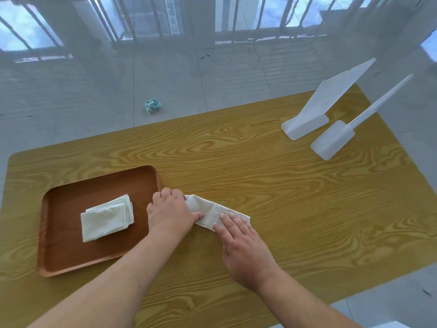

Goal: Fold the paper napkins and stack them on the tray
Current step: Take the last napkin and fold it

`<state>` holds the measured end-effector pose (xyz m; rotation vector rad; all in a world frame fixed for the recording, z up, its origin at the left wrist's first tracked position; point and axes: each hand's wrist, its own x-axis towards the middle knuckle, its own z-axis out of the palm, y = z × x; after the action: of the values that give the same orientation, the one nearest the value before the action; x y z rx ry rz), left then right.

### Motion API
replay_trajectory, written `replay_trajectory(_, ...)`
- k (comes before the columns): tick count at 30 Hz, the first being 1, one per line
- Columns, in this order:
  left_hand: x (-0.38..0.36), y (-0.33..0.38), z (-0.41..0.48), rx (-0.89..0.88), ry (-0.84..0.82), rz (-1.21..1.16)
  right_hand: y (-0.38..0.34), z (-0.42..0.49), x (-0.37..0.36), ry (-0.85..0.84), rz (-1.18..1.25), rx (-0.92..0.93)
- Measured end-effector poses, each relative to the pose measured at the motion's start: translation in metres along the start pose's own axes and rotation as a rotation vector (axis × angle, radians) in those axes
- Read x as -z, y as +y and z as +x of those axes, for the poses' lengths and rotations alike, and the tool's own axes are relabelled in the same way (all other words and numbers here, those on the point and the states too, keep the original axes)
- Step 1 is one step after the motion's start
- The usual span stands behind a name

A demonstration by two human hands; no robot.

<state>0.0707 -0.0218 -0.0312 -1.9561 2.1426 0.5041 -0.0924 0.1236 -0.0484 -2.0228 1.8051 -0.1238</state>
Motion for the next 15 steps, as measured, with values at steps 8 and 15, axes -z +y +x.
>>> replay_trajectory(8, -0.002, 0.013, -0.006, 0.030, -0.109, -0.604, -0.004, 0.002, -0.004, -0.015, 0.020, -0.043)
replay_trajectory(15, 0.007, 0.029, -0.029, -0.312, 0.012, -0.683, -0.009, 0.002, 0.000, 0.031, 0.069, -0.029)
